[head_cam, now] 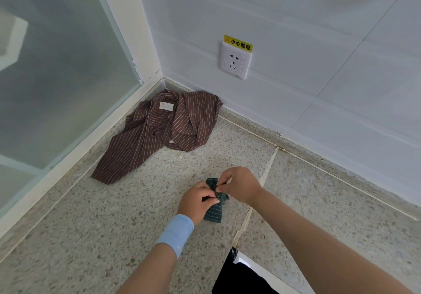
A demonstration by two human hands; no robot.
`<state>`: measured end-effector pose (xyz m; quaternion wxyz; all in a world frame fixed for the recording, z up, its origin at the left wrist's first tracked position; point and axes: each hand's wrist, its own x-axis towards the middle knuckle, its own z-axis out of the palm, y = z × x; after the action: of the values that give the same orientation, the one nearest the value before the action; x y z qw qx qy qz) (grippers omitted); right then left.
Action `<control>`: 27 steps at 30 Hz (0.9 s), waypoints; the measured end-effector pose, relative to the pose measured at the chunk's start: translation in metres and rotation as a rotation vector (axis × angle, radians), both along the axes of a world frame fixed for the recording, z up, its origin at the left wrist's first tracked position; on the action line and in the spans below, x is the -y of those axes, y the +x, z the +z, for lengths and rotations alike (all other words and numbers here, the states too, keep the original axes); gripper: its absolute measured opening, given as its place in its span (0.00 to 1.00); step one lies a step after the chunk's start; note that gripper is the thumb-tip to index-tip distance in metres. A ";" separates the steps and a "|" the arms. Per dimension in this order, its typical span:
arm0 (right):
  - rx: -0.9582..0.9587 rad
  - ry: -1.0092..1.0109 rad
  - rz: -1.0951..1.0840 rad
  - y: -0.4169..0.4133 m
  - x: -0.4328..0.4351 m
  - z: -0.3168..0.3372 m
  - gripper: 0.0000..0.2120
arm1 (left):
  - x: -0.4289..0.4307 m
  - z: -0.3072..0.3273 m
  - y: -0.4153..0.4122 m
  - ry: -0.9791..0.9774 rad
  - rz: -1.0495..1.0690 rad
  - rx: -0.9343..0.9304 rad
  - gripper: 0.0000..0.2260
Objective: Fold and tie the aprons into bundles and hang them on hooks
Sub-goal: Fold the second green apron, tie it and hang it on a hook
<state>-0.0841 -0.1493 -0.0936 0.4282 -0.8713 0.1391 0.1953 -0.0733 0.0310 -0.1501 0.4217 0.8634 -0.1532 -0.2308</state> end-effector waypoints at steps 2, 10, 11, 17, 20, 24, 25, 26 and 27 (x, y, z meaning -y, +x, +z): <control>-0.077 0.112 -0.154 -0.004 -0.002 -0.009 0.05 | -0.004 -0.001 -0.004 -0.043 0.060 -0.034 0.02; -0.121 0.306 -0.344 -0.044 -0.019 -0.031 0.05 | -0.003 -0.002 -0.019 -0.109 0.300 -0.084 0.02; -0.091 0.291 -0.349 -0.046 -0.021 -0.034 0.06 | -0.002 -0.001 -0.020 -0.112 0.305 -0.086 0.03; 0.050 0.101 -0.149 -0.045 -0.026 -0.037 0.15 | -0.003 0.007 -0.023 -0.107 0.279 -0.149 0.04; 0.112 0.014 -0.147 -0.047 -0.035 -0.036 0.12 | -0.005 0.010 -0.021 -0.090 0.262 -0.286 0.04; 0.263 -0.123 -0.201 -0.056 -0.047 -0.039 0.14 | -0.006 0.017 -0.016 -0.074 0.235 -0.407 0.06; 0.299 -0.157 -0.176 -0.058 -0.049 -0.041 0.10 | -0.006 0.019 -0.015 -0.091 0.235 -0.457 0.07; 0.331 -0.180 -0.148 -0.060 -0.051 -0.043 0.07 | -0.007 0.020 -0.014 -0.122 0.246 -0.522 0.07; 0.358 -0.193 -0.128 -0.062 -0.052 -0.045 0.06 | -0.007 0.022 -0.013 -0.162 0.268 -0.598 0.07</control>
<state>-0.1459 -0.0969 -0.1381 0.3720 -0.9185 0.1339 -0.0042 -0.0867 0.0378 -0.1281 0.5420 0.7335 0.0744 -0.4033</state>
